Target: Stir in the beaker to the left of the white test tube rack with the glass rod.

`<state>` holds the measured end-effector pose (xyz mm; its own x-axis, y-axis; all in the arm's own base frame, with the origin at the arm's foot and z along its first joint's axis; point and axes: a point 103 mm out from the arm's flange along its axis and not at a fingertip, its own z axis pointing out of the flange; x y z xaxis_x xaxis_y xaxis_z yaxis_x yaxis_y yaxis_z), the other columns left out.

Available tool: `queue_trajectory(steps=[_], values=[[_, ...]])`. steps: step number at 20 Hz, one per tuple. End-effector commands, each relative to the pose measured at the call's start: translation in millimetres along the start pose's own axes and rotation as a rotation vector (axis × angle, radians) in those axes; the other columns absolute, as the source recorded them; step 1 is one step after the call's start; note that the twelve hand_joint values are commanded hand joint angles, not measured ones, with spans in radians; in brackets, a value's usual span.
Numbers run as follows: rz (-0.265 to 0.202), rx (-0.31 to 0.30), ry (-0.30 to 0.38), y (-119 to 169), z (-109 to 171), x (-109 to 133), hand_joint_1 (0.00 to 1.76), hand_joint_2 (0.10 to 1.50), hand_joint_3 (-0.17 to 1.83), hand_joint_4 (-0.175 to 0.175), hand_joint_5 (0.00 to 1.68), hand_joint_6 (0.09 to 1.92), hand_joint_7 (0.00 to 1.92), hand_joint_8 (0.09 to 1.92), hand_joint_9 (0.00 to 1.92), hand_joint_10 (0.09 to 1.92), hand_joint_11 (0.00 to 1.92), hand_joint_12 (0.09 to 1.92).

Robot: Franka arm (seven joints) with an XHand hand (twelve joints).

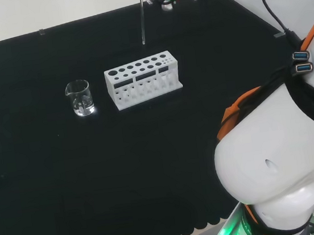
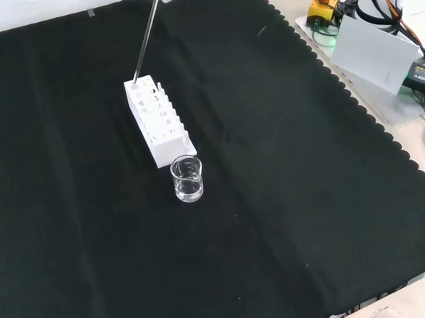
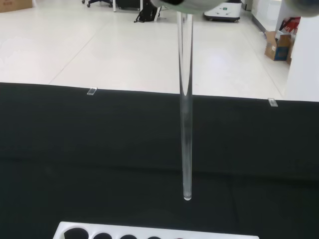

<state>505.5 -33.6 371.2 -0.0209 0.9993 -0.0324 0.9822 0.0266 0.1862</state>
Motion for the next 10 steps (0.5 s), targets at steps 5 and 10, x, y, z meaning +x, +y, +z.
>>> queue_trajectory(steps=[5,10], values=[[-0.013,0.008,0.0,6,2,14,1.33,1.04,-0.17,-0.169,1.39,0.15,1.45,0.41,1.7,0.41,1.66,0.36],[-0.067,0.006,0.021,21,6,37,1.33,1.04,-0.17,-0.168,1.4,0.14,1.45,0.41,1.71,0.41,1.66,0.36]])
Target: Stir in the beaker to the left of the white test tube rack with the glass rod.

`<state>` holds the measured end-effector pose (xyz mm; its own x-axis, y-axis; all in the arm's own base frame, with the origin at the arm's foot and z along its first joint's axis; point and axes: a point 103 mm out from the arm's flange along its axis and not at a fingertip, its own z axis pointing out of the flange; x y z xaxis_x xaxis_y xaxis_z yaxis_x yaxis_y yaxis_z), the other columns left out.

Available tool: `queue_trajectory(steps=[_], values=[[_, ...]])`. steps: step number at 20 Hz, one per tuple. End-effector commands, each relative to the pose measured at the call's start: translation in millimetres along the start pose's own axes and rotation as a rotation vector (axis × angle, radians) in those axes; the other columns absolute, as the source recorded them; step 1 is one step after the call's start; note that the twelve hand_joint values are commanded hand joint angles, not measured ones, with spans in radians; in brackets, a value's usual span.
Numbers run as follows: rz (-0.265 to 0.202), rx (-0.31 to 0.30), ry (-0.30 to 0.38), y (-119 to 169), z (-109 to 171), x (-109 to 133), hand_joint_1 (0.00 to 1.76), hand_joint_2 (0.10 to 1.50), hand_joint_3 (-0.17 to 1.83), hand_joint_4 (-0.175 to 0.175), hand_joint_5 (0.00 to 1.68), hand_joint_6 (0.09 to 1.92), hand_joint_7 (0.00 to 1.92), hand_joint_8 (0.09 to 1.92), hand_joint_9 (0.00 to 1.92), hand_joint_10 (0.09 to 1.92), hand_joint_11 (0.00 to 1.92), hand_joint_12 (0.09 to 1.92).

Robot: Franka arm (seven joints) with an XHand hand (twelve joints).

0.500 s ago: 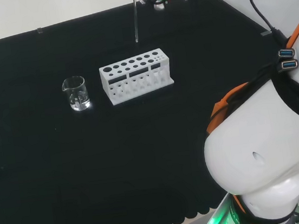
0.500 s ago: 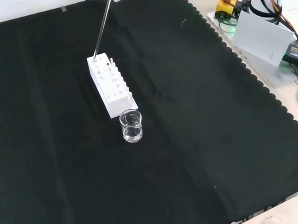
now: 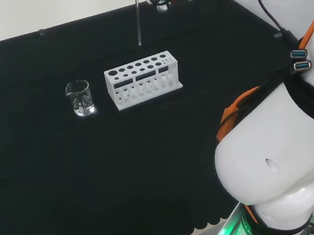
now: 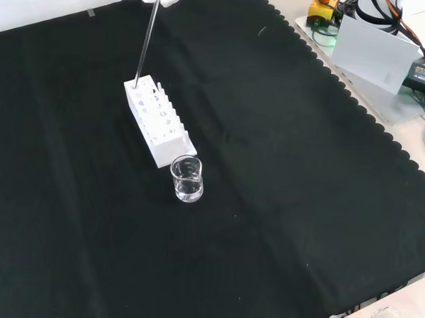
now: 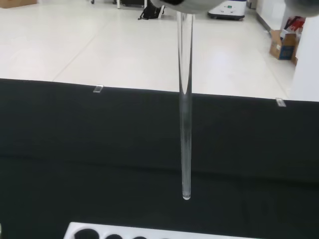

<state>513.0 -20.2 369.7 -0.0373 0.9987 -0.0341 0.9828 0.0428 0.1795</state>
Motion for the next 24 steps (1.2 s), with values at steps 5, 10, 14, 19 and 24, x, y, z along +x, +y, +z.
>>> queue_trajectory(steps=[5,10,14,19,24], values=[[-0.123,0.001,0.035,28,5,59,1.33,1.04,-0.17,-0.167,1.4,0.14,1.45,0.42,1.71,0.41,1.66,0.36],[-0.187,-0.001,0.049,37,0,98,1.33,1.04,-0.17,-0.167,1.4,0.14,1.45,0.41,1.71,0.41,1.66,0.36],[-0.226,-0.008,0.058,37,-7,124,1.33,1.04,-0.17,-0.167,1.4,0.13,1.45,0.41,1.71,0.41,1.66,0.36],[-0.271,-0.013,0.066,29,-12,145,1.32,1.04,-0.17,-0.165,1.4,0.13,1.45,0.41,1.71,0.41,1.66,0.36],[-0.304,-0.026,0.077,19,-20,153,1.32,1.04,-0.17,-0.163,1.4,0.13,1.45,0.41,1.71,0.41,1.66,0.36]])
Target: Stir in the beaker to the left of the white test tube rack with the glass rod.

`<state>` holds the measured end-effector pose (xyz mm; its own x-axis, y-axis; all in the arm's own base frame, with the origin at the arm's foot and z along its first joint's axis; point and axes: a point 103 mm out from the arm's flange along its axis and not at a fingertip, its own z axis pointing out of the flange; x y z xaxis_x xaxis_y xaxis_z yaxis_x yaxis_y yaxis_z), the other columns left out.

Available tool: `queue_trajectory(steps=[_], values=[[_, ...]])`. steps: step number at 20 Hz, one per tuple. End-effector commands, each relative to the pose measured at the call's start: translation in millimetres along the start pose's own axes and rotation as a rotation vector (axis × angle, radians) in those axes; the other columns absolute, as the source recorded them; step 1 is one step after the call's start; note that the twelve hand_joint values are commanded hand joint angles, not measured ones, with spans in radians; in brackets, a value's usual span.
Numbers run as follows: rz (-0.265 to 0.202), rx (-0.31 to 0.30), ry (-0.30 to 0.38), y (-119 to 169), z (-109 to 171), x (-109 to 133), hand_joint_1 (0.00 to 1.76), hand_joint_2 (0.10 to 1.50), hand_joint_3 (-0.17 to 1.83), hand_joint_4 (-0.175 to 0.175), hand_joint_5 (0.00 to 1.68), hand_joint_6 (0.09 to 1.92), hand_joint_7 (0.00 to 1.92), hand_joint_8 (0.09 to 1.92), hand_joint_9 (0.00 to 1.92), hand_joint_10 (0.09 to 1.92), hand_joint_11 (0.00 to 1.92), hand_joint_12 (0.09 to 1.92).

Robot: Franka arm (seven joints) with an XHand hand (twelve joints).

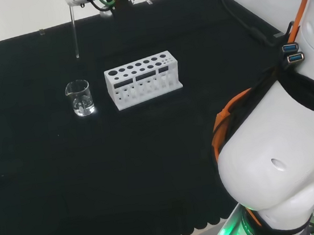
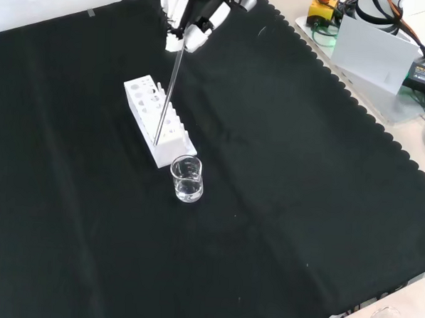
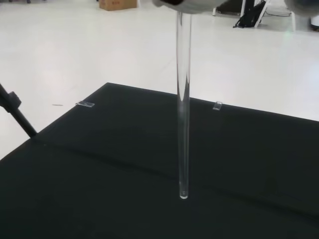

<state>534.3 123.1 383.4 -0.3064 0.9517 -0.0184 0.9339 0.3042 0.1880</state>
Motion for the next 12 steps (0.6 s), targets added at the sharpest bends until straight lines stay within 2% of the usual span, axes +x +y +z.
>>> queue_trajectory(steps=[1,12], values=[[-0.043,-0.012,0.012,-9,-8,15,1.32,1.04,-0.17,-0.163,1.4,0.13,1.45,0.41,1.71,0.41,1.66,0.36],[-0.06,0.001,0.02,-27,-5,21,1.32,1.04,-0.17,-0.16,1.41,0.12,1.45,0.41,1.71,0.41,1.66,0.36]])
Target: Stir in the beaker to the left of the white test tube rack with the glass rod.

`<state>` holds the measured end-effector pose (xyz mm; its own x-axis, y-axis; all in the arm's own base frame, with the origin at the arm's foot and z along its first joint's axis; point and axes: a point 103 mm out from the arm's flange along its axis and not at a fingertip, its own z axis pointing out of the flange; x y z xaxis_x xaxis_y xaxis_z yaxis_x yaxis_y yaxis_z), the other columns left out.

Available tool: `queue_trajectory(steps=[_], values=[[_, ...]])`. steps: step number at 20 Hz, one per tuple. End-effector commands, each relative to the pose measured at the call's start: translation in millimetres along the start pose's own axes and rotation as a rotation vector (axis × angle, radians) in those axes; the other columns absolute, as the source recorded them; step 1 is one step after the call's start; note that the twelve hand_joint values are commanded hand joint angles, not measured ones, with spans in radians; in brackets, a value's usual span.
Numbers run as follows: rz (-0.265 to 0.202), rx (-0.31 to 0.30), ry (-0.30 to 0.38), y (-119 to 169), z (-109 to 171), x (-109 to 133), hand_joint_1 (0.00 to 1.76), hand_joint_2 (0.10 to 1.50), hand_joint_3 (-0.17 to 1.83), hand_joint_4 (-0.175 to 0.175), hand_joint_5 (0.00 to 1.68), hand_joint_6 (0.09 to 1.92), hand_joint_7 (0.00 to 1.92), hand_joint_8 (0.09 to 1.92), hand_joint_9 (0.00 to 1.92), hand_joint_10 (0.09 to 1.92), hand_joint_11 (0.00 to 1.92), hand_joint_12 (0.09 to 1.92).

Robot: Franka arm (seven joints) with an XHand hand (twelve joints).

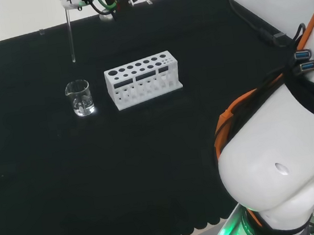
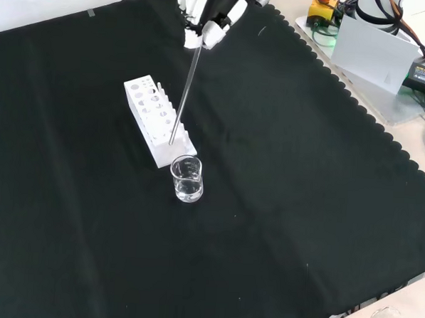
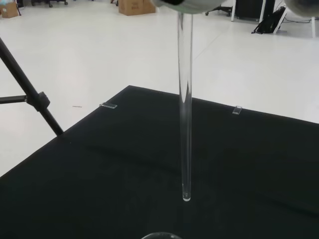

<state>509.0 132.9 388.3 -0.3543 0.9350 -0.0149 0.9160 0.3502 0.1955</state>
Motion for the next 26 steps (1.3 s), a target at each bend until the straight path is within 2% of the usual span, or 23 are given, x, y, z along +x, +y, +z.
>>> queue_trajectory(steps=[1,6,17,26], values=[[-0.012,0.011,0.008,-7,5,5,1.32,1.04,-0.17,-0.159,1.41,0.12,1.45,0.41,1.71,0.41,1.66,0.36],[-0.019,0.017,0.007,-9,7,5,1.32,1.04,-0.17,-0.16,1.41,0.12,1.45,0.41,1.71,0.41,1.66,0.36],[-0.021,0.056,0.024,-19,29,3,1.32,1.04,-0.17,-0.158,1.42,0.11,1.45,0.41,1.72,0.41,1.66,0.37],[-0.04,0.076,0.031,-13,35,9,1.32,1.04,-0.17,-0.157,1.42,0.1,1.45,0.41,1.72,0.41,1.66,0.37]])
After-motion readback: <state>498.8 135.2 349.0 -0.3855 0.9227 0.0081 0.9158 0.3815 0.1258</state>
